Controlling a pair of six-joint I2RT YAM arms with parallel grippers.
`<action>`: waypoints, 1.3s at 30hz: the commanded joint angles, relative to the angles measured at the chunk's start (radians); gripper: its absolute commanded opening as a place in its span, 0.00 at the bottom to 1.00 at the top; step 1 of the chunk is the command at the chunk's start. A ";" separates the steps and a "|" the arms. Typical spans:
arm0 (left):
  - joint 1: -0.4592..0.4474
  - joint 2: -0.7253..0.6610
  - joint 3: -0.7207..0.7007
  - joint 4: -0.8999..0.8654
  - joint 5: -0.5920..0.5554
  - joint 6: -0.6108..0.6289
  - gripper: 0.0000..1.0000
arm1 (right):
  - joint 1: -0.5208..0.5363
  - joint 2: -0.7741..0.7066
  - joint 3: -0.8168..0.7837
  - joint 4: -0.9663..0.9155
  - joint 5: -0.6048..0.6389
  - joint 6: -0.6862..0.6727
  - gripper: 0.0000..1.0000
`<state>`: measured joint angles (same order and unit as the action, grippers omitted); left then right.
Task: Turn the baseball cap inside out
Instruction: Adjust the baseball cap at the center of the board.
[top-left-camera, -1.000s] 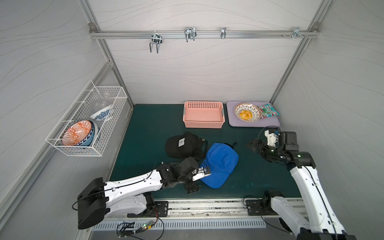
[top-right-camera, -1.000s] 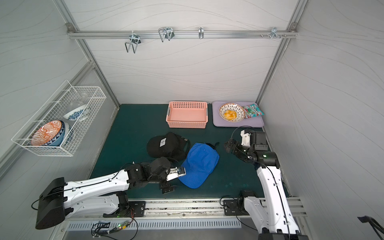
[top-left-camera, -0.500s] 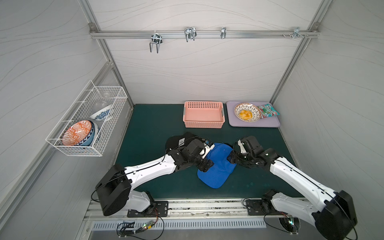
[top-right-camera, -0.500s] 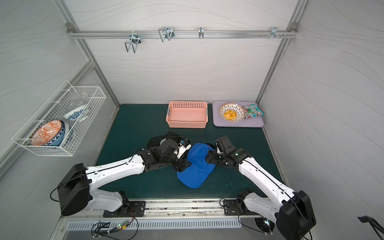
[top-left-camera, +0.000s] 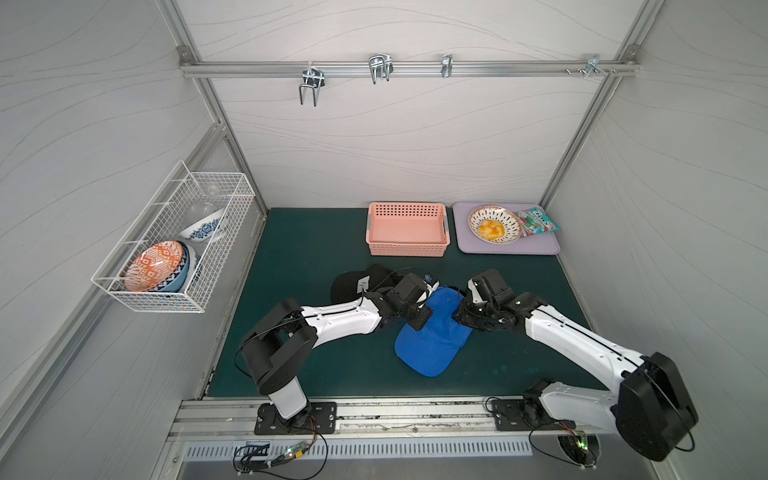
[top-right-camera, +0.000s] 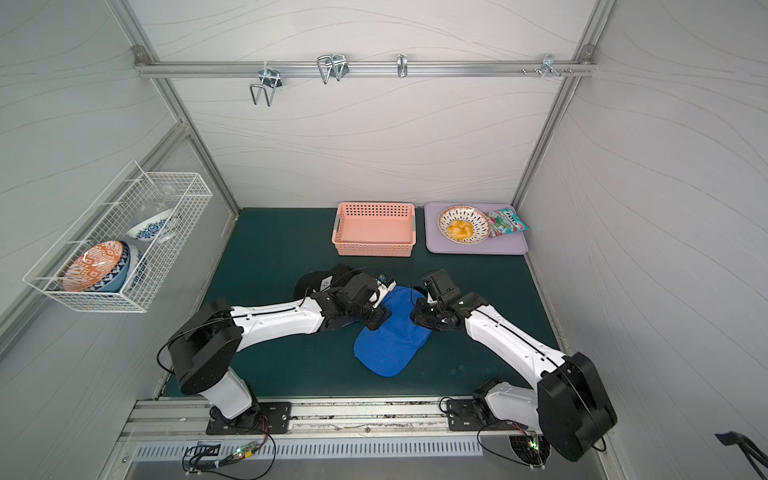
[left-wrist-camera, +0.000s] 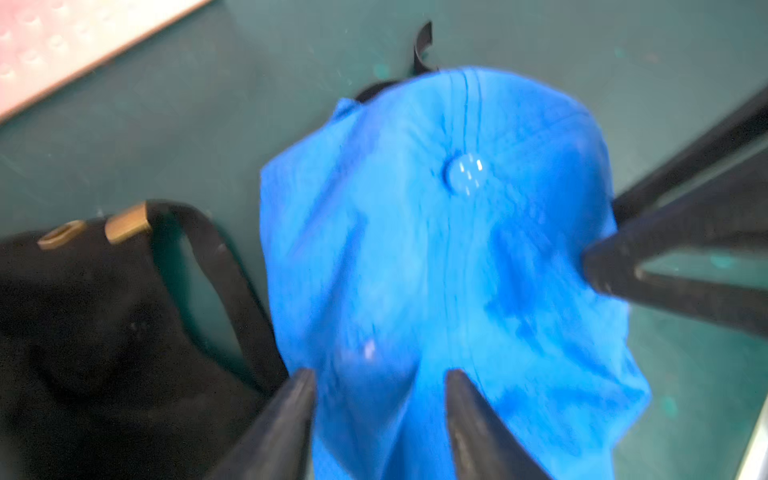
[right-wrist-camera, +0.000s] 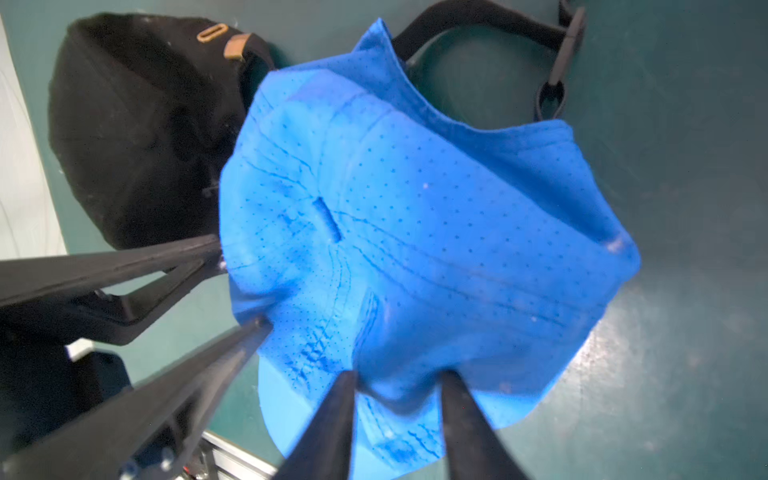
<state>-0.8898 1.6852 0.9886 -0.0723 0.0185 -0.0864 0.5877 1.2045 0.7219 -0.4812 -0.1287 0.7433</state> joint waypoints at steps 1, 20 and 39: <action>0.005 0.019 0.045 0.063 -0.033 0.025 0.44 | -0.007 0.022 0.012 0.008 -0.023 -0.006 0.23; 0.118 -0.076 -0.053 0.182 0.278 -0.169 0.00 | -0.307 -0.185 -0.063 -0.095 -0.259 -0.203 0.00; 0.184 -0.040 -0.034 0.189 0.462 -0.224 0.56 | -0.356 -0.215 -0.051 -0.067 -0.429 -0.272 0.55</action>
<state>-0.7105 1.6737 0.9089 0.1143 0.5110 -0.3317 0.2398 1.0210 0.6361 -0.5133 -0.5232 0.4919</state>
